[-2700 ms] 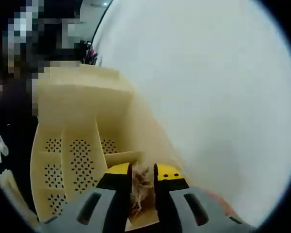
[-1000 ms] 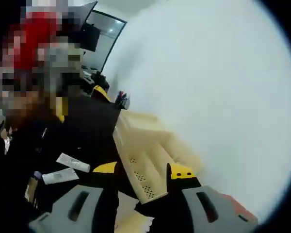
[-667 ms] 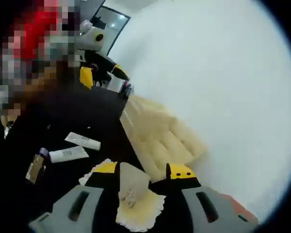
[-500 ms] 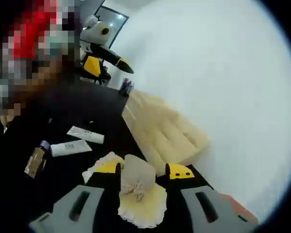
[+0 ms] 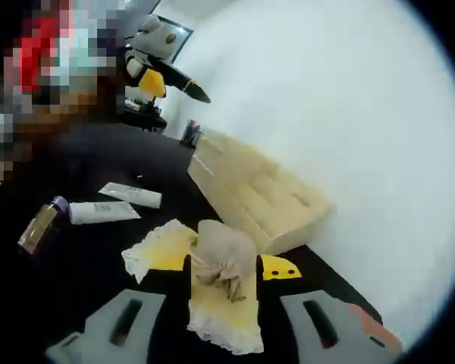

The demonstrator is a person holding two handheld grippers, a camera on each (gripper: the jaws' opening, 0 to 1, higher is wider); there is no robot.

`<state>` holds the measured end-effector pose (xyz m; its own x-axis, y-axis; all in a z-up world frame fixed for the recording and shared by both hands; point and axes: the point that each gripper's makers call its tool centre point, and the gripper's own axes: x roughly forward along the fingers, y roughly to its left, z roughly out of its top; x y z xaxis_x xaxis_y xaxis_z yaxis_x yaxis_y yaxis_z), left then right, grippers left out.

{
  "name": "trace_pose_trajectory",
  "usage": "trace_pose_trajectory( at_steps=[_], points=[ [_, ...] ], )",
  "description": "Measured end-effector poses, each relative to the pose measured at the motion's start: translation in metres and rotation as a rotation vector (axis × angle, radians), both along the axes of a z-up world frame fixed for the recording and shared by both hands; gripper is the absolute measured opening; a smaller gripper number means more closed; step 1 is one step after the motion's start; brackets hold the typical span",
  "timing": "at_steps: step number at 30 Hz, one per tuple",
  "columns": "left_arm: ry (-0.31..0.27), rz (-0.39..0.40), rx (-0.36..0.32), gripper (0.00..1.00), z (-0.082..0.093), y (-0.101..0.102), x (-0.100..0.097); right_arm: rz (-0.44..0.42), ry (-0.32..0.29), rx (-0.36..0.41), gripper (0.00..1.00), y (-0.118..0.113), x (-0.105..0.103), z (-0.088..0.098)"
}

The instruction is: Open the drawer, pick up the cosmetic bottles from the table one by one, place them into the drawer, release the gripper, close the drawer, and move the gripper away

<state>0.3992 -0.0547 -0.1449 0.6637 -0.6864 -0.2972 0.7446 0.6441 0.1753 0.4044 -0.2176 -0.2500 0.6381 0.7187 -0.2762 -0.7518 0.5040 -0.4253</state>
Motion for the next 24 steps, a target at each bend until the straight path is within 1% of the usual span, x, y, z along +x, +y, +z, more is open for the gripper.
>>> trace_pose_trajectory(
  at_steps=[2, 3, 4, 6, 8, 9, 10, 11, 14, 15, 17, 18, 19, 20, 24],
  points=[
    [0.003, 0.0, 0.011, 0.7, -0.003, -0.001, 0.001, -0.011, -0.013, -0.03, 0.31, -0.002, 0.001, -0.007],
    [0.004, 0.001, 0.014, 0.7, -0.004, -0.001, 0.002, -0.018, -0.019, -0.028, 0.3, -0.003, 0.001, -0.008],
    [0.005, 0.002, 0.017, 0.7, -0.005, -0.002, 0.003, -0.03, -0.03, -0.009, 0.29, -0.004, 0.004, -0.007],
    [0.009, 0.0, 0.023, 0.69, -0.007, -0.002, 0.003, -0.036, -0.03, 0.004, 0.27, -0.006, 0.005, -0.008],
    [0.013, -0.004, 0.027, 0.69, -0.009, -0.003, 0.003, -0.044, -0.034, -0.002, 0.25, -0.008, 0.006, -0.011],
    [0.013, -0.005, 0.03, 0.69, -0.01, -0.003, 0.004, -0.049, -0.047, 0.002, 0.25, -0.008, 0.006, -0.01],
    [0.013, -0.005, 0.032, 0.69, -0.01, -0.003, 0.004, -0.044, -0.047, 0.001, 0.24, -0.007, 0.007, -0.011],
    [0.014, -0.004, 0.033, 0.69, -0.01, -0.003, 0.004, -0.039, -0.033, -0.007, 0.24, -0.005, 0.006, -0.013],
    [0.016, -0.005, 0.034, 0.68, -0.011, -0.003, 0.005, -0.037, -0.045, -0.017, 0.22, -0.002, 0.008, -0.018],
    [0.017, -0.005, 0.034, 0.68, -0.012, -0.003, 0.005, -0.037, -0.063, -0.018, 0.21, -0.001, 0.008, -0.017],
    [0.016, -0.005, 0.036, 0.68, -0.012, -0.003, 0.005, -0.043, -0.078, -0.021, 0.16, -0.002, 0.01, -0.014],
    [0.015, -0.005, 0.037, 0.68, -0.012, -0.003, 0.005, -0.053, -0.099, -0.016, 0.12, -0.003, 0.012, -0.01],
    [0.015, -0.006, 0.039, 0.67, -0.012, -0.003, 0.005, -0.057, -0.103, -0.011, 0.07, -0.004, 0.012, -0.008],
    [0.013, -0.005, 0.044, 0.67, -0.013, -0.003, 0.006, -0.061, -0.106, -0.009, 0.05, -0.005, 0.013, -0.007],
    [0.006, -0.001, 0.051, 0.66, -0.013, -0.001, 0.007, -0.065, -0.118, -0.006, 0.02, -0.005, 0.015, -0.002]
  ],
)
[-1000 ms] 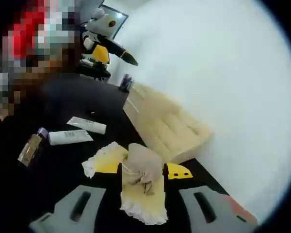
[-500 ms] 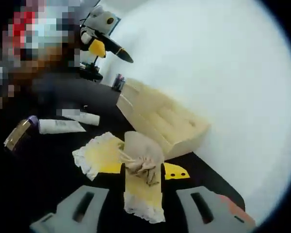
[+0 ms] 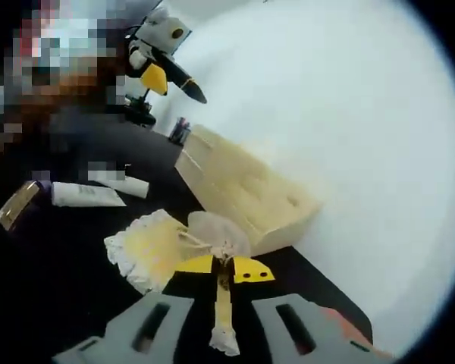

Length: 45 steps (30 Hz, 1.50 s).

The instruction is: Open the drawer, pick up the cosmetic bottles from the table one by one, place them into the drawer, release the gripper, close the drawer, and move the gripper away

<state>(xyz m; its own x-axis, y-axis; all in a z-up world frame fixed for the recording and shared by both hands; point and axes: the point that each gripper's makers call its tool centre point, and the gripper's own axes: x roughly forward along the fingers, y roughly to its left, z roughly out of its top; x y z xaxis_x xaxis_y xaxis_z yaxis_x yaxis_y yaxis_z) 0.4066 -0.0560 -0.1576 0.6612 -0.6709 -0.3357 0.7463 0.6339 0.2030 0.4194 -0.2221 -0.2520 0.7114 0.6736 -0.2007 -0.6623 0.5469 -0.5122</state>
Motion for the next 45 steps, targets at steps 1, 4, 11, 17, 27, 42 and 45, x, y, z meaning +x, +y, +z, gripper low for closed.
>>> trace_pose_trajectory(
  at_steps=[1, 4, 11, 17, 27, 42, 45],
  points=[
    [0.001, -0.003, -0.002, 0.66, 0.0, 0.0, 0.0, -0.002, 0.001, -0.001, 0.02, 0.0, 0.0, 0.001],
    [-0.002, -0.017, -0.002, 0.66, 0.0, -0.001, -0.001, -0.003, -0.005, 0.005, 0.01, 0.003, 0.0, 0.008],
    [-0.014, -0.083, -0.017, 0.66, 0.0, -0.008, -0.005, 0.004, 0.009, 0.058, 0.01, 0.009, 0.0, 0.042],
    [-0.05, -0.162, -0.017, 0.67, -0.002, -0.016, -0.012, 0.017, 0.014, 0.084, 0.01, 0.018, -0.005, 0.071],
    [-0.116, -0.209, -0.033, 0.71, 0.01, -0.034, -0.021, 0.063, -0.044, 0.042, 0.01, 0.039, -0.022, 0.125],
    [-0.101, -0.232, -0.102, 0.78, 0.006, -0.07, -0.022, 0.106, 0.027, -0.231, 0.01, 0.08, -0.03, 0.137],
    [-0.092, -0.226, -0.116, 0.78, -0.001, -0.073, -0.015, 0.108, 0.042, -0.26, 0.01, 0.087, -0.028, 0.137]
  ],
)
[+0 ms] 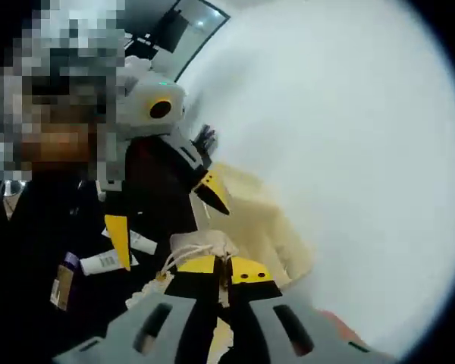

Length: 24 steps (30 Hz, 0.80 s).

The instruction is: Open the drawer, pick up the cosmetic bottles from the table one by one, place them into the drawer, release the gripper, close the drawer, and move the gripper away

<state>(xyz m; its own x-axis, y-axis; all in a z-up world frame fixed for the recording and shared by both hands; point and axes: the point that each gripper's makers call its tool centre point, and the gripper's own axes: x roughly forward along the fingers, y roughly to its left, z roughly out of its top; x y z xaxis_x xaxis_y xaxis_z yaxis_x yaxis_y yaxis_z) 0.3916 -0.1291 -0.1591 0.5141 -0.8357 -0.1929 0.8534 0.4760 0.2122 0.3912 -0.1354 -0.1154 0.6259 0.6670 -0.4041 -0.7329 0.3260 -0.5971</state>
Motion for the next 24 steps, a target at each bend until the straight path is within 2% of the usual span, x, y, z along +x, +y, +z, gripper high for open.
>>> trace_pose_trajectory(
  at_steps=[2, 4, 6, 9, 11, 12, 14, 17, 19, 23, 24],
  points=[
    [0.002, 0.008, -0.008, 0.78, -0.005, -0.002, 0.005, 0.003, 0.01, -0.024, 0.01, 0.004, 0.001, -0.001],
    [-0.045, 0.015, -0.025, 0.77, -0.006, -0.004, 0.01, 0.007, 0.003, -0.035, 0.01, 0.008, 0.002, -0.001],
    [-0.046, 0.021, -0.036, 0.76, -0.009, -0.004, 0.013, 0.006, 0.002, -0.04, 0.01, 0.01, 0.003, -0.002],
    [-0.058, 0.027, -0.06, 0.68, -0.008, -0.004, 0.016, 0.004, 0.005, -0.048, 0.01, 0.012, 0.004, -0.002],
    [-0.09, 0.062, -0.039, 0.63, -0.009, -0.001, 0.021, 0.001, 0.002, -0.052, 0.01, 0.012, 0.005, -0.002],
    [-0.1, 0.053, -0.024, 0.63, -0.011, -0.002, 0.019, 0.004, -0.002, -0.054, 0.01, 0.012, 0.005, -0.002],
    [-0.088, 0.048, -0.014, 0.63, -0.014, -0.004, 0.019, 0.006, 0.001, -0.051, 0.01, 0.013, 0.005, -0.001],
    [-0.108, 0.052, -0.016, 0.61, -0.013, -0.007, 0.018, 0.017, 0.014, -0.037, 0.01, 0.016, 0.002, -0.001],
    [-0.159, 0.079, 0.011, 0.59, -0.011, -0.006, 0.022, 0.023, 0.025, -0.029, 0.01, 0.018, 0.001, -0.001],
    [-0.218, 0.13, 0.067, 0.43, -0.01, -0.003, 0.027, 0.027, 0.033, -0.029, 0.01, 0.019, 0.001, -0.001],
    [-0.217, 0.126, 0.075, 0.39, -0.01, -0.003, 0.029, 0.027, 0.032, -0.031, 0.01, 0.019, 0.001, -0.001]
  ],
)
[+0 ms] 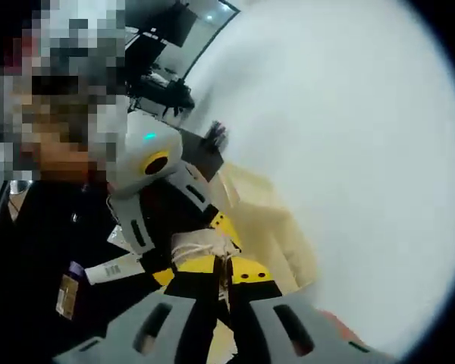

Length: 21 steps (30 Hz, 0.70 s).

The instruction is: Open the drawer, pick up the cosmetic bottles from the table one by one, place them into the drawer, release the gripper, close the drawer, and move the gripper away

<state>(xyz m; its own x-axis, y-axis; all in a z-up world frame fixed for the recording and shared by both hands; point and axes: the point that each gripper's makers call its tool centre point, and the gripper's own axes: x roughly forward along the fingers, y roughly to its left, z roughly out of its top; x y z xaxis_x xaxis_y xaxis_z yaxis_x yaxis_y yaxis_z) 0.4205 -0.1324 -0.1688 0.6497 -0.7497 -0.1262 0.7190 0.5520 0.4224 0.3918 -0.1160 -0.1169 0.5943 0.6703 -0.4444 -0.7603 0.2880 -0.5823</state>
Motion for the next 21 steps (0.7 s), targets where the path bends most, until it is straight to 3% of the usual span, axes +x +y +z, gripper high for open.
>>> trace_pose_trajectory(
  at_steps=[5, 11, 16, 21],
  points=[
    [-0.012, 0.004, 0.017, 0.36, -0.003, -0.001, -0.004, -0.003, 0.003, -0.011, 0.01, 0.0, -0.002, -0.002],
    [0.025, -0.015, -0.034, 0.33, 0.003, -0.001, -0.009, 0.028, -0.035, 0.027, 0.04, 0.002, -0.006, 0.006],
    [0.147, -0.116, -0.166, 0.33, 0.01, -0.001, -0.025, 0.058, 0.003, 0.202, 0.11, 0.003, -0.013, 0.032],
    [0.215, -0.175, -0.24, 0.32, 0.019, 0.012, -0.027, 0.089, 0.024, 0.348, 0.16, -0.001, -0.02, 0.056]
  ],
)
